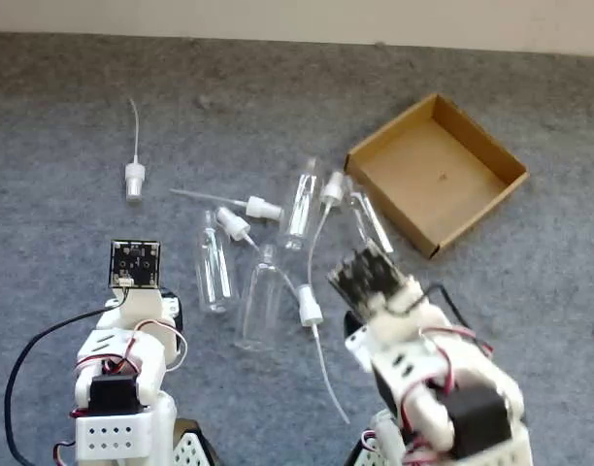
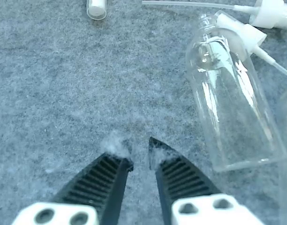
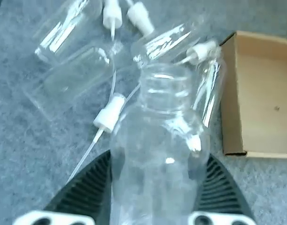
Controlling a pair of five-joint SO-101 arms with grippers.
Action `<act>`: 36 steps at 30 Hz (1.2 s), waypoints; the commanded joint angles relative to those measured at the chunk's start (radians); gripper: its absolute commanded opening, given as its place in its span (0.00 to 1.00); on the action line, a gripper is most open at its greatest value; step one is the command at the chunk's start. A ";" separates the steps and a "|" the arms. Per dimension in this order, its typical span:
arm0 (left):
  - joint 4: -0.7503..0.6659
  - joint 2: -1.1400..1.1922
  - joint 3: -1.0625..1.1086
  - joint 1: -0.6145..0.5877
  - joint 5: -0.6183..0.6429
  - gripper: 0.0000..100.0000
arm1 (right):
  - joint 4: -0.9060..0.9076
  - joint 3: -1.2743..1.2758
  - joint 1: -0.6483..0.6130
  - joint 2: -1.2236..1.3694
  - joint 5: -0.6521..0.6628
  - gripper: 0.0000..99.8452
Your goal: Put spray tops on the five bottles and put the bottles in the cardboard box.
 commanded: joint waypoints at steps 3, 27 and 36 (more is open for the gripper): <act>0.012 -0.001 0.022 -0.015 -0.166 0.01 | -0.125 0.166 0.015 -0.305 -0.011 0.13; 0.176 0.004 -0.226 -0.010 -0.370 0.05 | -0.667 0.605 0.186 -0.352 -0.439 0.13; 0.192 0.018 -0.371 -0.008 -0.442 0.06 | -0.704 0.668 0.188 -0.351 -0.439 0.13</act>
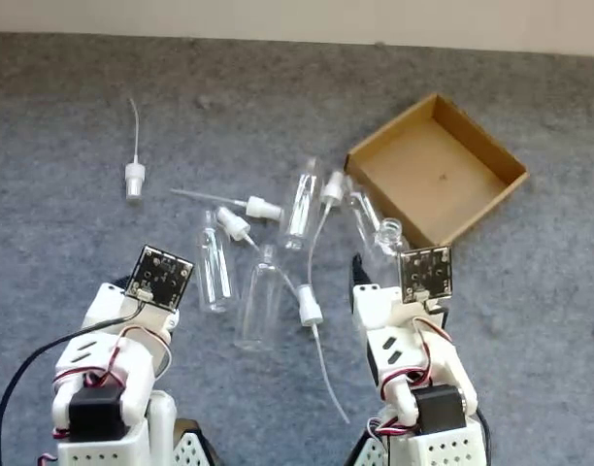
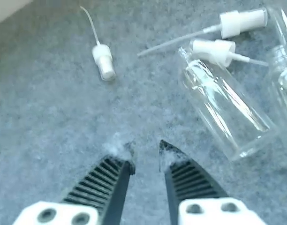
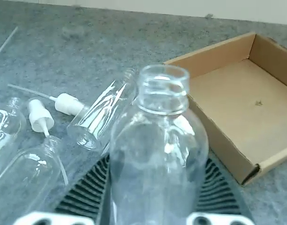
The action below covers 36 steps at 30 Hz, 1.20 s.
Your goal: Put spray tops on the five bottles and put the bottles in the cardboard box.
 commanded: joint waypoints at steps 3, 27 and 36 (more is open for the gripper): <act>-0.003 0.136 -0.131 -0.007 -0.037 0.06 | -0.028 0.010 0.015 -0.013 -0.011 0.13; -0.087 1.260 -0.814 0.130 -0.554 0.07 | -0.030 0.071 0.151 -0.013 -0.011 0.13; -0.089 1.593 -1.072 0.209 -0.766 0.07 | -0.030 0.076 0.151 -0.013 -0.008 0.13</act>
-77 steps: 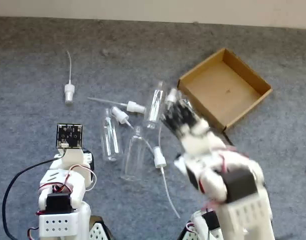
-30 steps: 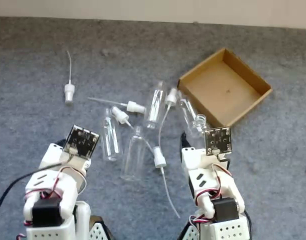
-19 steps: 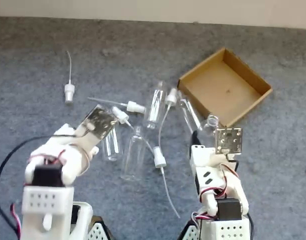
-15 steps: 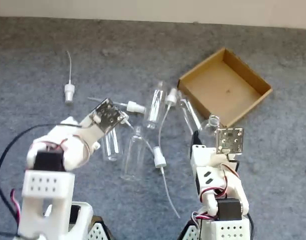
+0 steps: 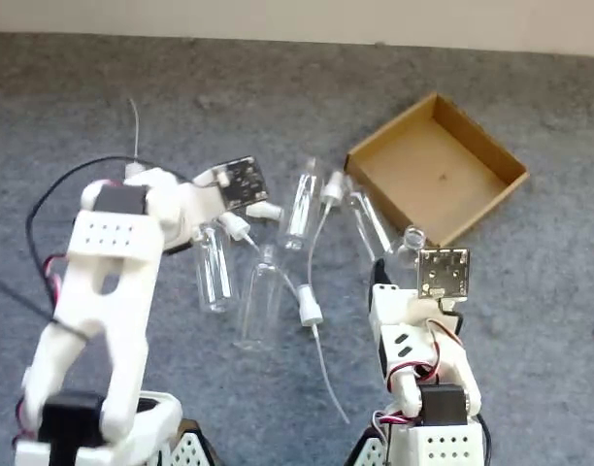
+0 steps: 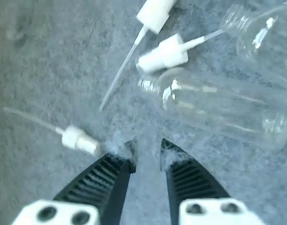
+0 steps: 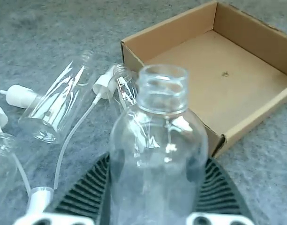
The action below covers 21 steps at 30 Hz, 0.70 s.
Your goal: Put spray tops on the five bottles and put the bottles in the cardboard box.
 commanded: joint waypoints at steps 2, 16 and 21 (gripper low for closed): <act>-0.015 0.157 -0.199 0.104 -0.149 0.07 | -0.027 0.013 0.010 -0.013 -0.006 0.13; 0.078 0.650 -0.722 0.168 -0.304 0.07 | -0.027 0.013 -0.065 -0.013 -0.003 0.13; 0.164 0.796 -0.883 0.182 -0.301 0.18 | -0.027 0.015 -0.067 -0.013 -0.003 0.13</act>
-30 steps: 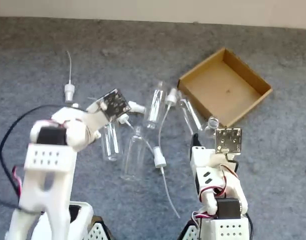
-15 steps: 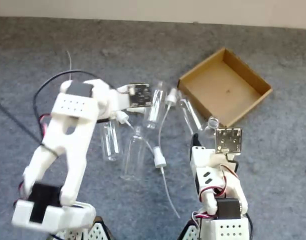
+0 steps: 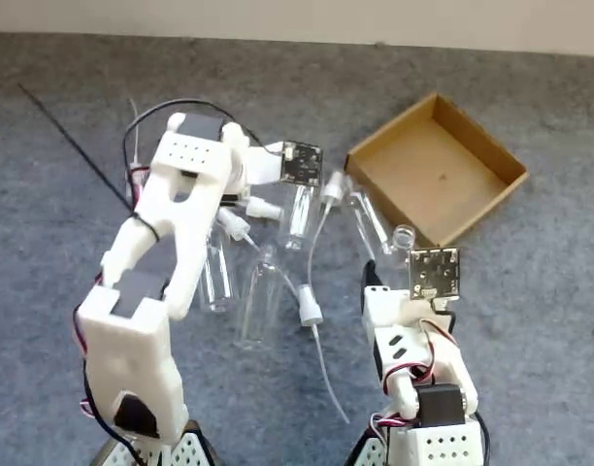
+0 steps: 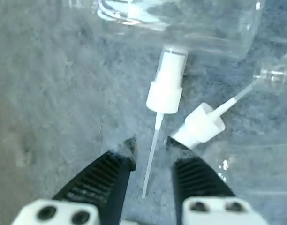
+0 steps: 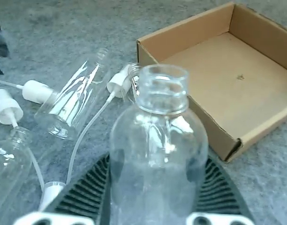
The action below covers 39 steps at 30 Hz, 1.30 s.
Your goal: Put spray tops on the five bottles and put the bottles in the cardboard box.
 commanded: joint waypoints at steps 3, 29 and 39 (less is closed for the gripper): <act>0.063 0.127 -0.237 0.035 -0.035 0.21 | -0.027 0.015 -0.013 -0.013 -0.002 0.13; 0.110 0.568 -0.702 0.064 -0.037 0.05 | -0.027 0.015 -0.013 -0.013 -0.002 0.13; 0.166 0.565 -0.704 0.030 -0.037 0.01 | -0.027 0.015 -0.013 -0.013 -0.002 0.13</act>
